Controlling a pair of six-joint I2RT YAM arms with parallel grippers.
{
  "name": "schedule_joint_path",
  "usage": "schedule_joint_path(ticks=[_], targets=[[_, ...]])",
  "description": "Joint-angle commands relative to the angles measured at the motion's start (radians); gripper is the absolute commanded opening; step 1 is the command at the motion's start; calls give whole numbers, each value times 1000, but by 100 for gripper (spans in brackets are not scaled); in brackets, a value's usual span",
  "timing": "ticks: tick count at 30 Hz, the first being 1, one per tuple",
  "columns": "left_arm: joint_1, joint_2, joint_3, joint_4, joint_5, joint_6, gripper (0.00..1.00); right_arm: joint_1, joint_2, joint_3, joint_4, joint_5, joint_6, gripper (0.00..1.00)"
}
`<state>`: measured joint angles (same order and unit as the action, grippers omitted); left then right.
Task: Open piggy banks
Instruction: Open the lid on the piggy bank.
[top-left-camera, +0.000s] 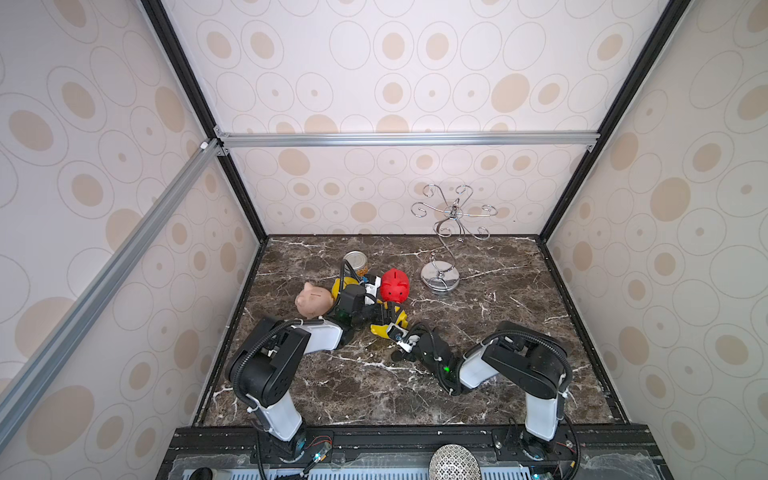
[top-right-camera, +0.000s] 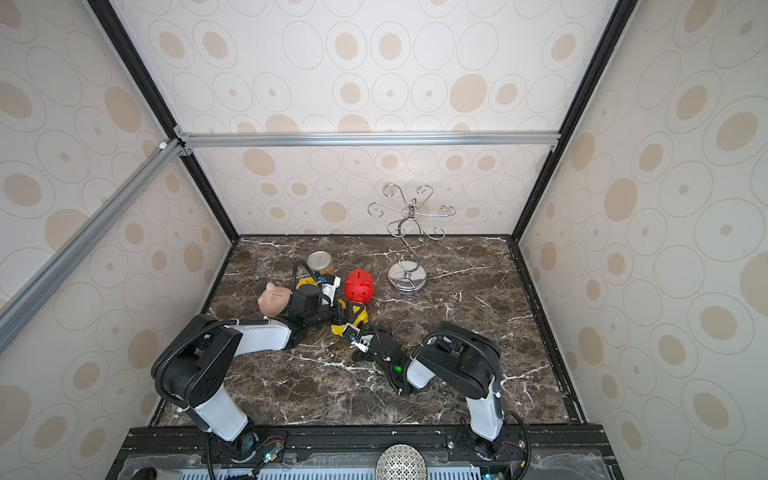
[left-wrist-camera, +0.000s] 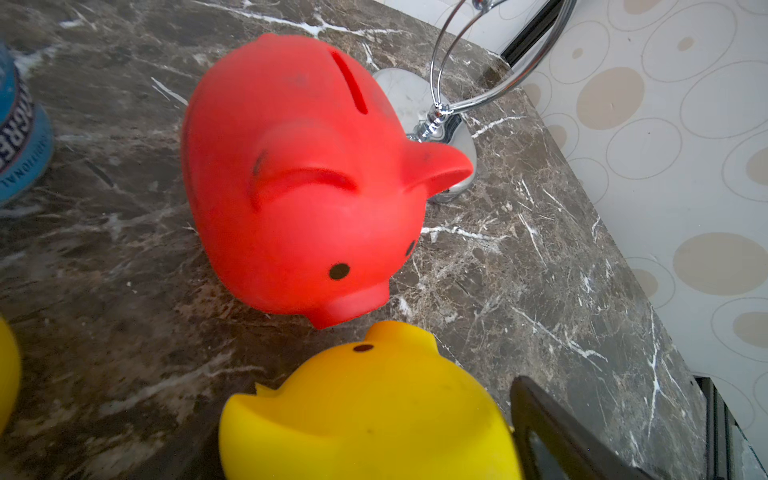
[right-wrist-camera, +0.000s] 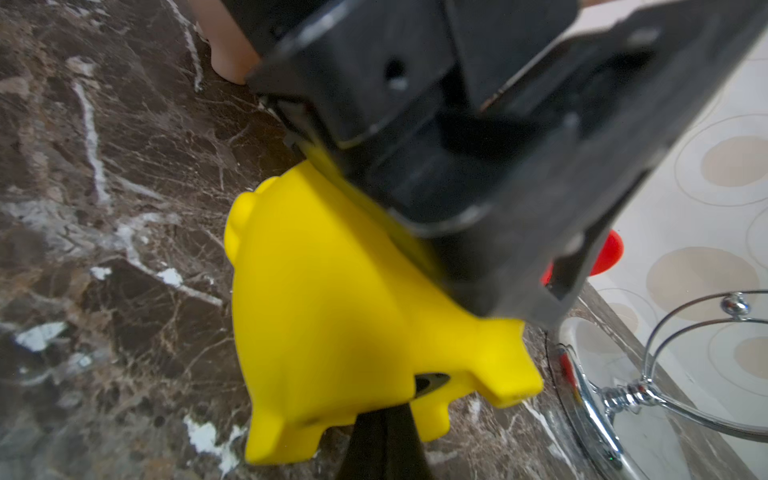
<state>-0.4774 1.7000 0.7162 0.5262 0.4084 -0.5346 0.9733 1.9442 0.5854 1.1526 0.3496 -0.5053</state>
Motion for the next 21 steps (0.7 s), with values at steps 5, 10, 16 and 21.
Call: schedule_joint_path(ticks=[5, 10, 16, 21], targets=[[-33, 61, -42, -148, 80, -28, 93, 80, 83, 54, 139, 78, -198, 0], [-33, 56, -48, -146, 79, -25, 93, 82, 91, 43, 181, 86, -225, 0], [-33, 52, -50, -143, 78, -27, 93, 80, 62, 42, 124, 60, -184, 0], [-31, 54, -42, -144, 69, -22, 93, 79, 35, 10, 112, 91, -115, 0]])
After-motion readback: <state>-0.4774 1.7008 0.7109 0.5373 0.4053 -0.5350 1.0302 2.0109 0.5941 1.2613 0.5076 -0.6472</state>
